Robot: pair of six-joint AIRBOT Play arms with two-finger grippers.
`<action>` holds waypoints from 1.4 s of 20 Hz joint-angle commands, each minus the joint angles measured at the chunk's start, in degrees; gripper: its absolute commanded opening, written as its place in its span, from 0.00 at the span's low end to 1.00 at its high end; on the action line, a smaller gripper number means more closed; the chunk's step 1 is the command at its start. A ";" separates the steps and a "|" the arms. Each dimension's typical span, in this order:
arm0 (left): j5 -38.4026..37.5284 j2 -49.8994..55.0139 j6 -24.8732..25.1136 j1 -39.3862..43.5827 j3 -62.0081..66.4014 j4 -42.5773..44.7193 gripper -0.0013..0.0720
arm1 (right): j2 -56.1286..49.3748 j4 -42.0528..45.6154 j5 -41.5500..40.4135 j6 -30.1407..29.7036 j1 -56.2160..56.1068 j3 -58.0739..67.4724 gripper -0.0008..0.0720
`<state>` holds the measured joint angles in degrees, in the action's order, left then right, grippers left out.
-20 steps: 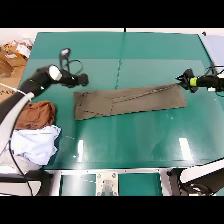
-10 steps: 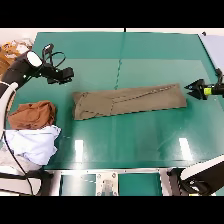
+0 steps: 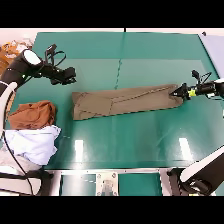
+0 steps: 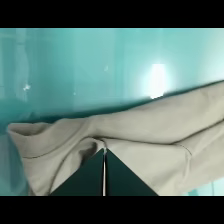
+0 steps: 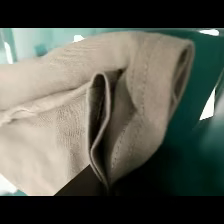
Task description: Fold the shirts.
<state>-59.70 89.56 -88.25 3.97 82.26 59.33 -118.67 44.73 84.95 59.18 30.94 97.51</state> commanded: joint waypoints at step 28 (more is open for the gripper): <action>-17.31 20.00 1.25 24.17 22.84 -0.11 0.07 | 30.58 -9.31 13.92 22.84 -22.99 1.97 0.04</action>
<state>-62.13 112.99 -83.77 33.52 101.25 45.10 -88.14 40.40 101.27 81.03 10.72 100.40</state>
